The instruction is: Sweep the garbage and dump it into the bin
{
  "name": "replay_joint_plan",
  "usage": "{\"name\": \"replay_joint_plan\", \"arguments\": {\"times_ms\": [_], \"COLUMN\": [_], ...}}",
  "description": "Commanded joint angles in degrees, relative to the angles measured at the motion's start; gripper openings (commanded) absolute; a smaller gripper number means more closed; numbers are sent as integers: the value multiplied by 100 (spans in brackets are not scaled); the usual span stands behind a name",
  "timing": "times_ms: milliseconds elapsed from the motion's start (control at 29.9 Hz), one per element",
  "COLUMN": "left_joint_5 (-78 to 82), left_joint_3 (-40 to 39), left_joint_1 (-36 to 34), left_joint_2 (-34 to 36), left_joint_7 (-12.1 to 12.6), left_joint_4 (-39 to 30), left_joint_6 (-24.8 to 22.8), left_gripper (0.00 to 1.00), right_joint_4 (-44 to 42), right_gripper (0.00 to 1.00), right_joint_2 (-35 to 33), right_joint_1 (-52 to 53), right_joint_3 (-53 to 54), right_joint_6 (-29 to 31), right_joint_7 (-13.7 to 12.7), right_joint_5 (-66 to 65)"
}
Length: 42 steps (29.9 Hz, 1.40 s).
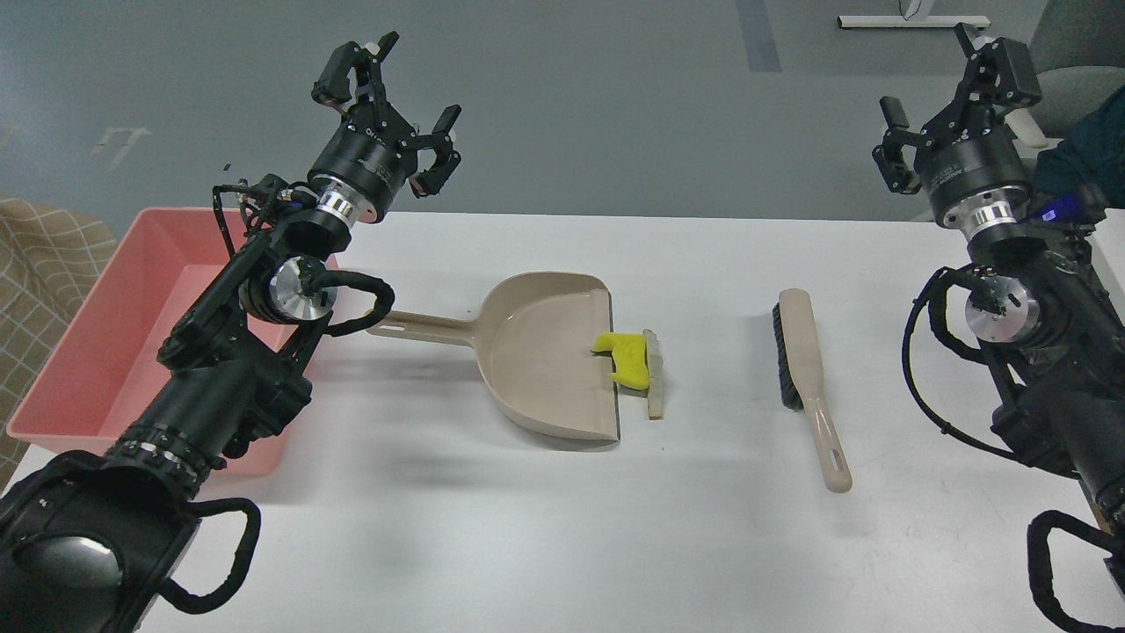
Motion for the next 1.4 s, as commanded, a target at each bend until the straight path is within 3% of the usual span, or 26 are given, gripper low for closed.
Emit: {"name": "replay_joint_plan", "arguments": {"times_ms": [0, 234, 434, 601, 768, 1135, 1369], "left_joint_5": [-1, -185, -159, -202, -229, -124, -10], "left_joint_3": [-3, 14, 14, 5, 14, 23, 32], "left_joint_1": [45, 88, 159, 194, 220, 220, 413], "left_joint_2": [-77, -148, -174, -165, -148, -139, -130], "left_joint_7": [19, -60, -955, -939, -930, -1132, -1124], "left_joint_4": [278, 323, 174, -160, -310, -310, -502], "left_joint_6": [-20, -90, -90, -99, -99, -47, 68], "left_gripper": [98, 98, 98, 98, 98, 98, 98], "right_joint_4": [-254, -519, -510, -466, -449, -247, -220], "right_gripper": [100, 100, 100, 100, 100, 100, 100], "right_joint_2": [147, 262, 270, 253, 262, 262, 279], "right_joint_1": [23, 85, 67, 58, 76, 6, -3], "right_joint_3": [15, -3, -11, -3, -3, 111, 111], "right_joint_6": [-188, -84, 145, 180, 462, 391, 391], "right_joint_7": [8, -9, -255, -290, -668, -563, -563], "right_joint_5": [4, 4, 13, 13, 13, 13, 13]}}
